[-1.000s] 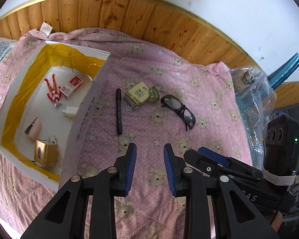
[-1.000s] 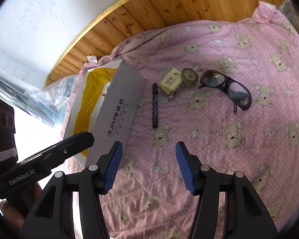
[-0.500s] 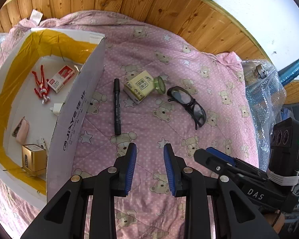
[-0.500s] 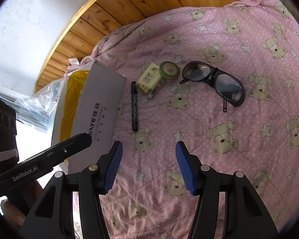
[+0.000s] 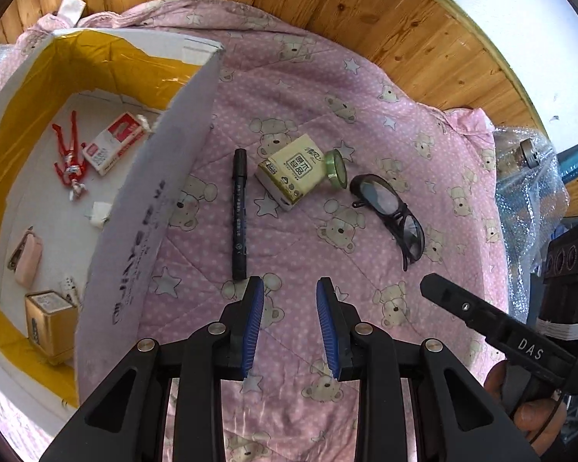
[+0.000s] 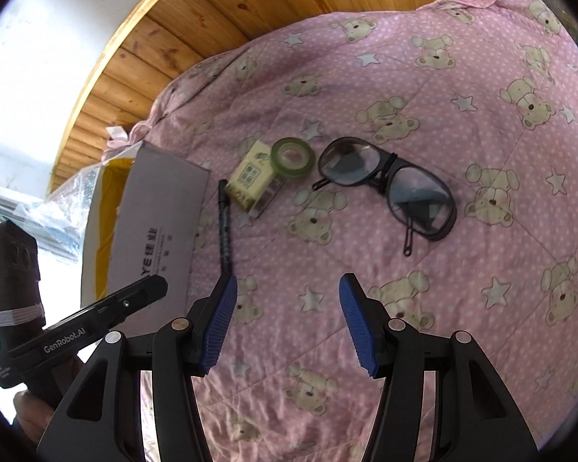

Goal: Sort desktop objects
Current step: 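Grasp the black glasses with the right tool while the left tool approaches the marker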

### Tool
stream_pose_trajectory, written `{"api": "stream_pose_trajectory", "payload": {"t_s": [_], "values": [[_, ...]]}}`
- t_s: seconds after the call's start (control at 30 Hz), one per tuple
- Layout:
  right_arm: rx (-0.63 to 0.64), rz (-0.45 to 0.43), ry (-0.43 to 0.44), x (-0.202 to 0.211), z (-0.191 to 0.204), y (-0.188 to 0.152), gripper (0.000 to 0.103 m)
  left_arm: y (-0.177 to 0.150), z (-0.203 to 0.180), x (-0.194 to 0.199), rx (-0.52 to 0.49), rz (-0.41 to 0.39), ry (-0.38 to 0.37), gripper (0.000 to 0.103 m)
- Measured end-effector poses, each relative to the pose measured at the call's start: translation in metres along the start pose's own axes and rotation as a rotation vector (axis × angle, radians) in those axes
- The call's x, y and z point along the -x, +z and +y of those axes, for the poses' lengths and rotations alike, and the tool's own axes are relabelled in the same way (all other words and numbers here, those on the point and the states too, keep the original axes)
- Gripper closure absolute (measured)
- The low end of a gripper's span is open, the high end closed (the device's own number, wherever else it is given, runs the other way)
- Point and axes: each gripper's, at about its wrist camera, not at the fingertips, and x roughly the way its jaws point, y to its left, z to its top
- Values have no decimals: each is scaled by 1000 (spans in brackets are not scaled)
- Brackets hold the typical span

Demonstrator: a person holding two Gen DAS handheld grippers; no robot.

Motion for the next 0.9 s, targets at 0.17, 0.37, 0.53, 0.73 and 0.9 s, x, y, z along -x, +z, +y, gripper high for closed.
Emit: {"api": "stream_pose_trajectory", "payload": {"t_s": [0.17, 0.37, 0.53, 0.73, 0.9], "values": [[-10, 7, -25, -8, -14, 9, 45, 8, -4, -20, -18, 26, 20, 71], [3, 4, -74, -15, -30, 27, 44, 16, 1, -48, -9, 59, 52, 70], [4, 10, -102, -22, -45, 42, 44, 23, 7, -65, 12, 76, 50, 70], [13, 43, -128, -40, -60, 56, 44, 30, 16, -82, 36, 89, 64, 70], [66, 39, -172, -54, -62, 69, 40, 33, 20, -93, 45, 87, 62, 70]]}}
